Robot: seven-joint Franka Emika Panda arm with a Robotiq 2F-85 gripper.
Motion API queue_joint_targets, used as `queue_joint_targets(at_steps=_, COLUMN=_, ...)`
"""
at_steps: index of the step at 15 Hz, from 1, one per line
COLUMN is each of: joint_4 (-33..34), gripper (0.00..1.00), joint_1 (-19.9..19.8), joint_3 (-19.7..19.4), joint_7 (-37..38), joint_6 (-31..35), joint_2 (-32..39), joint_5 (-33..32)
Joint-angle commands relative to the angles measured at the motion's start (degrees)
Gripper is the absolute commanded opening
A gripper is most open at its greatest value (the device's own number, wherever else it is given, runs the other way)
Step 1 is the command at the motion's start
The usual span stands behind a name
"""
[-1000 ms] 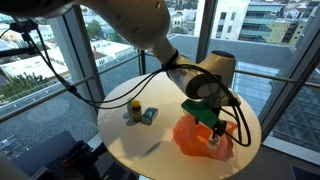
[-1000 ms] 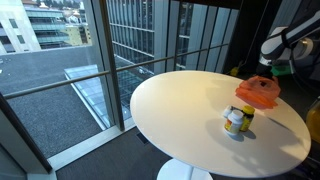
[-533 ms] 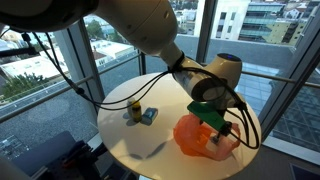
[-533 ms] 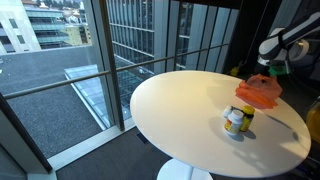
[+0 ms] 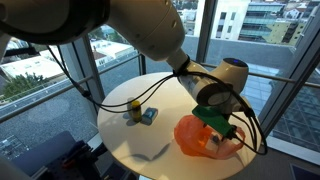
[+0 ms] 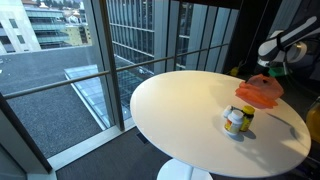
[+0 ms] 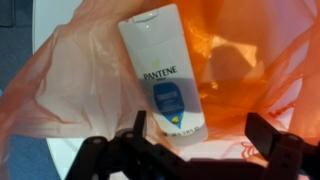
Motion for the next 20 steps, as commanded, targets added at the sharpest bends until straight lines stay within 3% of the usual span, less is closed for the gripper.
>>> queue_joint_targets(at_steps=1, joint_4=2.9, gripper=1.0, joint_1=-2.0, joint_3=1.1, joint_7=-2.5, joint_6=-1.3, joint_2=1.4, joint_5=1.3)
queue_joint_targets(at_steps=20, joint_4=2.3, gripper=1.0, joint_1=-2.9, joint_3=1.9, joint_7=-5.2, joint_6=-6.1, joint_2=0.8, joint_5=1.4)
